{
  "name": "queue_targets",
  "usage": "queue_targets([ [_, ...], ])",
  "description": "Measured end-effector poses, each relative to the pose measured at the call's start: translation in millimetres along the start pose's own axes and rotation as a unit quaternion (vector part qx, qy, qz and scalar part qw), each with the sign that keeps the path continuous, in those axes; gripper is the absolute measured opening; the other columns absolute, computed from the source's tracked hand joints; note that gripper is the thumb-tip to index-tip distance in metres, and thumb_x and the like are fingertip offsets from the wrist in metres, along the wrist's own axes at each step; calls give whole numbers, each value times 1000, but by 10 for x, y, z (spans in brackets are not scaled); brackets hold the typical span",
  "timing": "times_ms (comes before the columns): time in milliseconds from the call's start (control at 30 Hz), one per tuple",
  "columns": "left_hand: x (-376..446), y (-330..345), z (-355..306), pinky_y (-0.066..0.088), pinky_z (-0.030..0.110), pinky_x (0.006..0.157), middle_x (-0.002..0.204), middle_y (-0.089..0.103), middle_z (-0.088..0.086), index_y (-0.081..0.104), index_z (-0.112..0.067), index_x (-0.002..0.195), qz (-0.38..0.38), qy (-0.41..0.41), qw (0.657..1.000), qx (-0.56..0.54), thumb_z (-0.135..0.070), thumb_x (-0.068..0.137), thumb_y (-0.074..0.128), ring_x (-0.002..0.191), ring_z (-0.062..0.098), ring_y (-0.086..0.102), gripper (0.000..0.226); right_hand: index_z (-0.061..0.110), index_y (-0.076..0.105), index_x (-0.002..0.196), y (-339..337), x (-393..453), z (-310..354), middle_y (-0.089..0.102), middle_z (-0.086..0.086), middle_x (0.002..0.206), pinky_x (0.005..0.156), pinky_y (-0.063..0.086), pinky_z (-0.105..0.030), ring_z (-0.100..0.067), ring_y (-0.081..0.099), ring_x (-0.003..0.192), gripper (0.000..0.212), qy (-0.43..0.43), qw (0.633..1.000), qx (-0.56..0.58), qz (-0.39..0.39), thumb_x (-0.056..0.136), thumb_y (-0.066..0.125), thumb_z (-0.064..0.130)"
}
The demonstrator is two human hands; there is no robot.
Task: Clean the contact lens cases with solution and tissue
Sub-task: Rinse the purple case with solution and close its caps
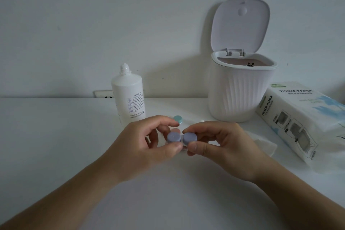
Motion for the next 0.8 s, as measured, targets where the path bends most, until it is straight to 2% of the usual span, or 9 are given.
queue_targets([
  [167, 7, -40, 39, 33, 24, 49, 60, 56, 5, 70, -26, 89, -23, -6, 1000, 10, -54, 68, 80, 51, 7, 36, 36, 34, 75, 102, 8, -1, 10, 76, 4, 85, 77, 57, -29, -15, 72, 77, 17, 2, 1000, -8, 7, 85, 74, 31],
  [267, 2, -26, 52, 40, 30, 51, 58, 53, 7, 72, -27, 90, -6, -4, 1000, 1, -52, 73, 79, 51, 12, 39, 32, 34, 75, 101, 23, -2, 7, 76, 4, 85, 77, 56, -29, -15, 72, 77, 16, 6, 1000, -12, 12, 87, 75, 26],
  [300, 6, -20, 69, 48, 37, 56, 58, 53, 8, 72, -26, 90, 0, -8, 1000, -4, -52, 73, 79, 52, 20, 40, 32, 34, 75, 101, 26, -2, 8, 76, 4, 86, 78, 56, -30, -16, 72, 77, 17, 6, 1000, -11, 13, 87, 75, 24],
  [367, 14, -15, 96, 58, 59, 81, 54, 46, 0, 74, -24, 90, 4, -20, 1000, -23, -50, 73, 81, 55, 32, 43, 31, 36, 75, 101, 28, -2, 8, 76, 2, 86, 77, 57, -27, -17, 72, 78, 20, 7, 1000, -11, 13, 87, 76, 21],
  [433, 17, -12, 112, 48, 71, 94, 54, 43, -7, 75, -23, 88, 6, -35, 998, -45, -47, 71, 83, 53, 27, 42, 30, 38, 75, 102, 31, -4, 6, 76, 5, 85, 77, 56, -23, -18, 72, 78, 22, 9, 1000, -10, 17, 87, 76, 21],
  [500, 12, -6, 122, 49, 65, 97, 54, 47, -8, 75, -23, 86, 14, -46, 997, -55, -42, 70, 86, 54, 11, 46, 27, 40, 75, 101, 40, -8, 0, 76, 7, 86, 77, 55, -21, -18, 72, 78, 24, 10, 1000, -14, 21, 87, 77, 20],
  [633, 6, 62, 125, 57, 22, 82, 65, 68, 6, 75, -17, 80, 56, -53, 991, -107, -19, 69, 87, 85, 1, 73, 17, 41, 74, 102, 60, -19, -22, 77, 4, 89, 79, 56, -23, -17, 73, 80, 23, 11, 1000, -9, 28, 85, 77, 26],
  [733, -1, 97, 142, 55, 16, 83, 83, 78, 7, 76, -19, 80, 71, -65, 985, -142, -15, 69, 85, 112, 4, 69, 15, 36, 75, 104, 68, -22, -52, 78, 2, 93, 84, 58, -29, -18, 74, 85, 21, 13, 999, -2, 33, 85, 77, 27],
  [800, -8, 119, 154, 53, 14, 82, 91, 80, 7, 76, -20, 81, 81, -71, 982, -155, -14, 69, 85, 118, 0, 65, 16, 35, 75, 105, 76, -21, -64, 78, 1, 96, 87, 58, -34, -19, 75, 88, 21, 14, 999, 2, 36, 84, 77, 30],
])
Point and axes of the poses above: each hand's wrist, its own x-axis towards the middle knuckle, its own y-axis out of the palm, z = x × y, the point moved 10 cm from there along x, towards the middle knuckle
